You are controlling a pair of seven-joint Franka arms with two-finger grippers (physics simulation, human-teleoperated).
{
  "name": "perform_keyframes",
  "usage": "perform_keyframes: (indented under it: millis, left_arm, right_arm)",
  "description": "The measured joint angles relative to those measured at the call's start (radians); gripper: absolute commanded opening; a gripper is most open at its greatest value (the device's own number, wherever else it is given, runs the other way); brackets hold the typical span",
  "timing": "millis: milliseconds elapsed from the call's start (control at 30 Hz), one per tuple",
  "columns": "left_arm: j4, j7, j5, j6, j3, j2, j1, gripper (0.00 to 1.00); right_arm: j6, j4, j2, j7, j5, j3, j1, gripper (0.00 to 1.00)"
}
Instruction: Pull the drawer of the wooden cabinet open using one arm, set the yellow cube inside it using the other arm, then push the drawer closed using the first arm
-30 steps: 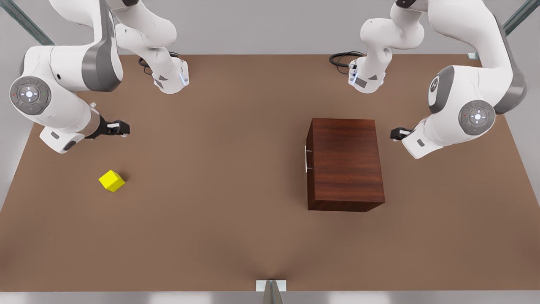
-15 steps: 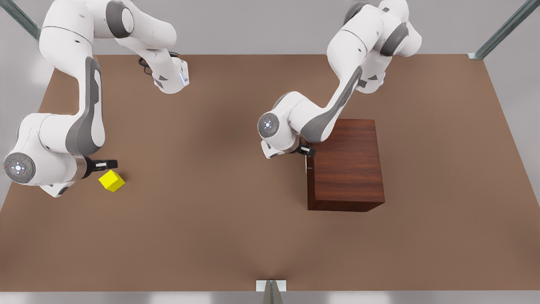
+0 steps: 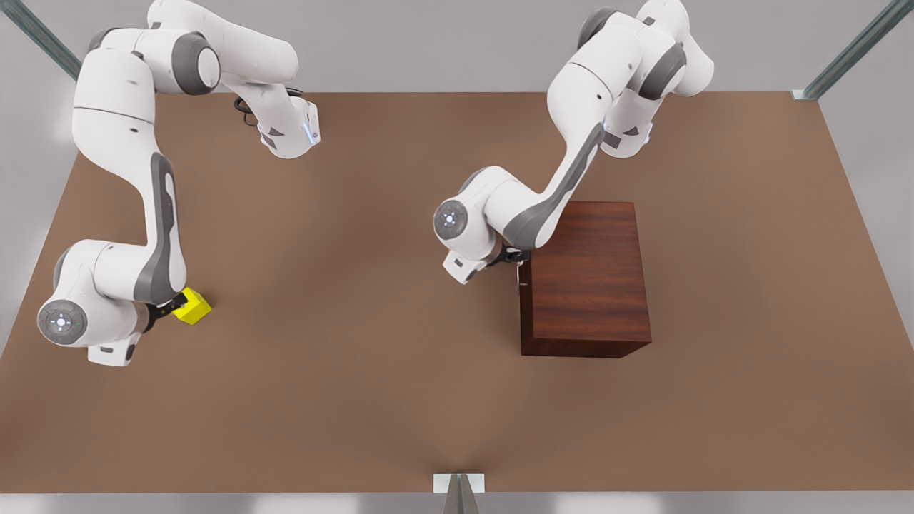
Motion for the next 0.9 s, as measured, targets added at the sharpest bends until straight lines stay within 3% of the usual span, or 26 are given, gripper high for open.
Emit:
perform_keyframes:
  millis: [333,900]
  left_arm:
    - [0.009,-0.125,-0.001,0.005,-0.001,0.041,0.006,1.00]
    - [0.056,-0.224,-0.040,0.000,-0.001,0.088,0.011,1.00]
  right_arm:
    - [0.164,-0.087,0.049,-0.208,0.030,0.001,-0.041,1.00]
    - [0.455,-0.446,-0.082,-0.315,0.082,-0.003,-0.125,1.00]
